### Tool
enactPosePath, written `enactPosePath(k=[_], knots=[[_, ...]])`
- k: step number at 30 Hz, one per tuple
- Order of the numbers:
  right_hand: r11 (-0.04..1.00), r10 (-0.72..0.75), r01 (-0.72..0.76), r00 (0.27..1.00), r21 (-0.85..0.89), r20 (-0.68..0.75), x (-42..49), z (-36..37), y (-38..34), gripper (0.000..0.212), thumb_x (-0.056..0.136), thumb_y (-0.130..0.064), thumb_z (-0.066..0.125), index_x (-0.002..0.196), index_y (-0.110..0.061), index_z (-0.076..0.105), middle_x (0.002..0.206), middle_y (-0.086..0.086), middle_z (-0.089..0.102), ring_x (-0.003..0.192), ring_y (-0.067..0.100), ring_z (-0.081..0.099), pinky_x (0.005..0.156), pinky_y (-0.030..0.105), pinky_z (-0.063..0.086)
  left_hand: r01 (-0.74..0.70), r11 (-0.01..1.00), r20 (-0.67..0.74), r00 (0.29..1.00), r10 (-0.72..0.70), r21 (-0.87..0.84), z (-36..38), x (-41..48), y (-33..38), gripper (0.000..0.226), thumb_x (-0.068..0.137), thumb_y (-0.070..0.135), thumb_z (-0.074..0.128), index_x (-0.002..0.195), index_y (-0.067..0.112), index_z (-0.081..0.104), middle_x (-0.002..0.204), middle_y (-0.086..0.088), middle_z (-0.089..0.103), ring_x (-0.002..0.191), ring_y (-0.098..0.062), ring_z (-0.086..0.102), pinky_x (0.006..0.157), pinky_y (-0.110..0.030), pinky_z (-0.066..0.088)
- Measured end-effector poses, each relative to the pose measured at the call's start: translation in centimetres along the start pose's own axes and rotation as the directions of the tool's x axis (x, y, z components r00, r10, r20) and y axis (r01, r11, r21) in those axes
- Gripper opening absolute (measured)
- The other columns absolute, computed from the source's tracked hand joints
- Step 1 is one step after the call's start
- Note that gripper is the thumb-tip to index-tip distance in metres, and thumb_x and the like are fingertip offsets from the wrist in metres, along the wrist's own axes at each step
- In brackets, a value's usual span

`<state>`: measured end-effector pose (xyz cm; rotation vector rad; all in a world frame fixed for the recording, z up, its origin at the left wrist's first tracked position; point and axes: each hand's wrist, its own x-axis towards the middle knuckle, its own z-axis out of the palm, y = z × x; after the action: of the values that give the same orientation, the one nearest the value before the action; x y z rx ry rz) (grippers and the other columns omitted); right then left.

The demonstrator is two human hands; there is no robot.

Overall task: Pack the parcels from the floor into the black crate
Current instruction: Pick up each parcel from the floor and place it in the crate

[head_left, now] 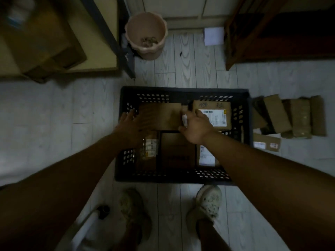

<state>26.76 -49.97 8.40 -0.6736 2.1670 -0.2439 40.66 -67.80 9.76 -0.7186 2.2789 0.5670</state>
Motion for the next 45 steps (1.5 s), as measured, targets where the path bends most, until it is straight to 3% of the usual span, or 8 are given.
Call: enactPosePath(k=[3, 6, 10, 20, 28, 35, 41, 45], knots=[[1.0, -0.02, 0.02, 1.0, -0.016, -0.01, -7.5, -6.3, -2.2, 0.071, 0.091, -0.049, 0.05, 0.149, -0.02, 0.021, 0.156, 0.017, 0.015, 0.142, 0.033, 0.013, 0.114, 0.044, 0.023, 0.031, 0.998, -0.032, 0.999, -0.032, -0.046, -4.2, -8.7, 1.8, 0.086, 0.084, 0.064, 0.044, 0.149, 0.027, 0.001, 0.158, -0.01, -0.004, 0.144, -0.036, -0.003, 0.116, -0.054, 0.008], [0.996, -0.072, 0.071, 0.997, -0.049, -0.008, -15.4, -11.3, -3.8, 0.072, 0.09, -0.056, 0.047, 0.148, -0.021, 0.023, 0.153, 0.014, 0.022, 0.141, 0.029, 0.02, 0.113, 0.042, 0.025, 0.083, 0.984, -0.093, 0.991, -0.098, -0.16, -7.6, -16.6, 3.6, 0.085, 0.084, 0.062, 0.044, 0.149, 0.029, -0.001, 0.158, -0.008, -0.008, 0.144, -0.032, -0.01, 0.115, -0.051, 0.004], [0.985, -0.104, 0.097, 0.994, -0.142, -0.038, -24.7, -15.9, -4.9, 0.076, 0.09, -0.058, 0.045, 0.151, -0.022, 0.016, 0.157, 0.011, 0.014, 0.143, 0.029, 0.014, 0.115, 0.041, 0.017, 0.088, 0.969, -0.2, 0.97, -0.135, -0.229, -11.1, -26.1, 5.9, 0.08, 0.089, 0.053, 0.046, 0.149, 0.027, 0.002, 0.158, -0.008, -0.006, 0.144, -0.03, -0.009, 0.116, -0.047, 0.002], [0.983, -0.091, 0.044, 0.961, -0.18, -0.263, -41.3, -19.7, -3.9, 0.078, 0.089, -0.058, 0.047, 0.151, -0.023, 0.013, 0.159, 0.01, 0.008, 0.145, 0.03, 0.008, 0.116, 0.045, 0.016, 0.079, 0.972, -0.336, 0.93, -0.152, -0.221, -14.4, -41.5, 11.8, 0.075, 0.091, 0.044, 0.051, 0.149, 0.024, 0.009, 0.158, -0.01, 0.003, 0.145, -0.031, 0.0, 0.116, -0.047, 0.009], [0.98, -0.063, -0.005, 0.941, -0.201, -0.331, -52.3, -19.4, -0.6, 0.082, 0.088, -0.058, 0.048, 0.151, -0.027, 0.005, 0.16, 0.005, 0.0, 0.146, 0.027, 0.002, 0.118, 0.045, 0.013, -0.151, 0.982, -0.393, 0.915, 0.095, -0.113, -14.0, -48.7, 17.5, 0.081, 0.088, 0.052, 0.052, 0.149, 0.029, 0.005, 0.159, -0.007, -0.001, 0.145, -0.029, -0.001, 0.117, -0.044, 0.009], [0.984, 0.002, -0.094, 0.851, -0.149, -0.526, -60.3, -24.1, 7.6, 0.077, 0.09, -0.057, 0.046, 0.151, -0.029, 0.008, 0.16, 0.001, 0.005, 0.146, 0.025, 0.008, 0.115, 0.038, 0.015, -0.306, 0.951, -0.428, 0.866, 0.259, -0.043, -14.1, -50.9, 29.7, 0.081, 0.086, 0.054, 0.052, 0.149, 0.029, 0.007, 0.159, -0.004, 0.002, 0.145, -0.028, -0.001, 0.116, -0.043, 0.007], [0.986, 0.092, -0.158, 0.794, -0.057, -0.601, -67.0, -28.6, 20.5, 0.075, 0.092, -0.053, 0.048, 0.151, -0.028, 0.01, 0.16, 0.001, 0.007, 0.146, 0.023, 0.01, 0.115, 0.038, 0.018, -0.477, 0.878, -0.305, 0.842, 0.445, -0.035, -11.7, -50.7, 47.0, 0.081, 0.087, 0.056, 0.05, 0.149, 0.033, 0.004, 0.159, -0.003, -0.002, 0.145, -0.028, -0.003, 0.116, -0.043, 0.008], [0.986, 0.118, -0.167, 0.76, -0.017, -0.639, -70.0, -31.7, 29.5, 0.075, 0.091, -0.054, 0.048, 0.151, -0.026, 0.012, 0.159, 0.002, 0.01, 0.145, 0.023, 0.013, 0.114, 0.036, 0.019, -0.522, 0.851, -0.263, 0.83, 0.492, -0.055, -9.9, -50.1, 56.8, 0.08, 0.087, 0.054, 0.051, 0.148, 0.035, 0.003, 0.159, 0.0, -0.004, 0.145, -0.027, -0.006, 0.116, -0.043, 0.008]])
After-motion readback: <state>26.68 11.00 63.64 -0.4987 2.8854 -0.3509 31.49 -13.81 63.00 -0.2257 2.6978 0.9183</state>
